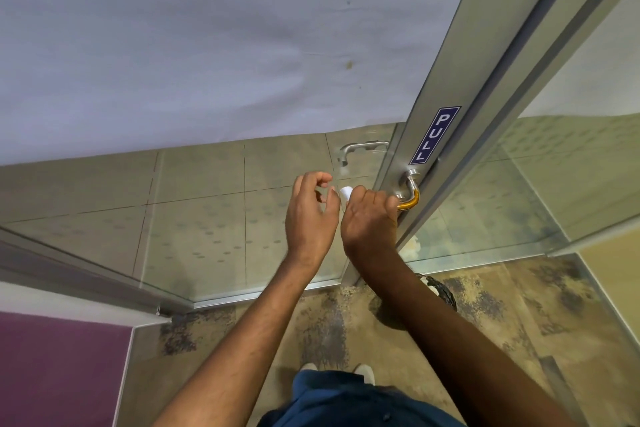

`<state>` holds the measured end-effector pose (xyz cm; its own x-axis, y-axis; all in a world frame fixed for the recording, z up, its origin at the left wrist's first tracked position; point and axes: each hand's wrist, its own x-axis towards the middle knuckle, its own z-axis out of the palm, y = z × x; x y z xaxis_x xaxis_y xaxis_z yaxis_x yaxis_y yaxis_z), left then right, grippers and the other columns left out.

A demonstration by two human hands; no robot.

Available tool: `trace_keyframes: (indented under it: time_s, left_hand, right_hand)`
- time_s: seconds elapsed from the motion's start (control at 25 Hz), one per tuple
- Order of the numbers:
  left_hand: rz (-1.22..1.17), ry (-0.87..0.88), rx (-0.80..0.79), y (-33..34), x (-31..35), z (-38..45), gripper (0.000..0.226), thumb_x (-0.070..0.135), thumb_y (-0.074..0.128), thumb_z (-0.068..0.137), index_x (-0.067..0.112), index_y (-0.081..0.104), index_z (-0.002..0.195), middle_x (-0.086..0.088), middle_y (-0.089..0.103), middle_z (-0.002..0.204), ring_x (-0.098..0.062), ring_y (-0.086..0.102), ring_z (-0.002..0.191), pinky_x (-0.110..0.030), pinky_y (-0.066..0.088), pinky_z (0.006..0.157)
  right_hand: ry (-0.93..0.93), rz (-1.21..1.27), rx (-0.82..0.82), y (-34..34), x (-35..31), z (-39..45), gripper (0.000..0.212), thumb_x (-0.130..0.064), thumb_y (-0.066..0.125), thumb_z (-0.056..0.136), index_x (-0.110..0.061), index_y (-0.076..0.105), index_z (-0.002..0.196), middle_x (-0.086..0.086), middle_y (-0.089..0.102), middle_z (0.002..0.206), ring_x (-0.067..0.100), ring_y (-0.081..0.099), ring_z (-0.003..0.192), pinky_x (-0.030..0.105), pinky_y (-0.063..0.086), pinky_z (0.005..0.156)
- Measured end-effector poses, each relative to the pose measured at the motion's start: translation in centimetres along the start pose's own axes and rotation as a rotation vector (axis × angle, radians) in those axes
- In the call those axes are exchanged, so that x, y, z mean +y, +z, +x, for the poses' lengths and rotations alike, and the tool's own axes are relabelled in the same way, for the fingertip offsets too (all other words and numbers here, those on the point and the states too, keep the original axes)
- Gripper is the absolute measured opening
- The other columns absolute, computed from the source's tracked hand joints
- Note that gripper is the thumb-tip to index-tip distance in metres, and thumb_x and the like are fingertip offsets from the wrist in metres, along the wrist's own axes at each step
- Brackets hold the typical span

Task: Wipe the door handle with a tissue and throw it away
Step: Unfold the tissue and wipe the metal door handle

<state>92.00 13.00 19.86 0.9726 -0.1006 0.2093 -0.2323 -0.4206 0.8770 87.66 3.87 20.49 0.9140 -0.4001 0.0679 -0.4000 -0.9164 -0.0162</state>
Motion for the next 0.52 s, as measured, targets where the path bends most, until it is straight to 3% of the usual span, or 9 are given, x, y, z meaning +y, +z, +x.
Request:
trace_keyframes:
  time_s: [0.12, 0.28, 0.4, 0.52]
  left_hand:
    - [0.115, 0.347, 0.082, -1.7, 1.7, 1.1, 0.016, 0.013, 0.062, 0.101, 0.017, 0.066, 0.116, 0.006, 0.064, 0.115, -0.015, 0.063, 0.099, -0.032, 0.053, 0.080]
    - [0.323, 0.749, 0.221, -3.1, 4.2, 2.9, 0.024, 0.012, 0.062, 0.091, 0.013, 0.069, 0.114, -0.009, 0.068, 0.125, -0.027, 0.056, 0.121, -0.045, 0.043, 0.102]
    - [0.415, 0.905, 0.267, -3.9, 5.9, 5.1, 0.030, 0.010, 0.066, 0.088, 0.013, 0.067, 0.117, -0.016, 0.060, 0.149, -0.033, 0.042, 0.143, -0.054, 0.028, 0.124]
    - [0.471, 0.975, 0.277, -4.7, 7.2, 7.7, 0.032, 0.007, 0.066, 0.090, 0.012, 0.067, 0.121, -0.022, 0.051, 0.158, -0.039, 0.033, 0.151, -0.060, 0.024, 0.129]
  right_hand:
    - [-0.021, 0.003, -0.052, -0.4, -0.1, 1.3, 0.030, -0.028, 0.033, 0.111, -0.014, 0.055, 0.096, 0.003, 0.060, 0.077, 0.023, 0.052, 0.069, 0.043, 0.038, 0.088]
    - [-0.099, 0.051, -0.058, 0.0, 0.4, 2.6, 0.031, -0.035, 0.037, 0.109, -0.019, 0.057, 0.092, 0.001, 0.062, 0.077, 0.018, 0.048, 0.060, 0.045, 0.030, 0.090]
    - [-0.090, 0.182, 0.093, 1.0, 1.0, 1.6, 0.047, -0.035, 0.025, 0.113, -0.014, 0.064, 0.096, 0.005, 0.059, 0.075, 0.022, 0.048, 0.068, 0.045, 0.032, 0.089]
    - [-0.259, 0.060, 0.395, 3.6, 2.7, 0.1, 0.038, -0.024, 0.042, 0.114, 0.001, 0.069, 0.122, 0.014, 0.066, 0.091, 0.030, 0.061, 0.083, 0.049, 0.046, 0.085]
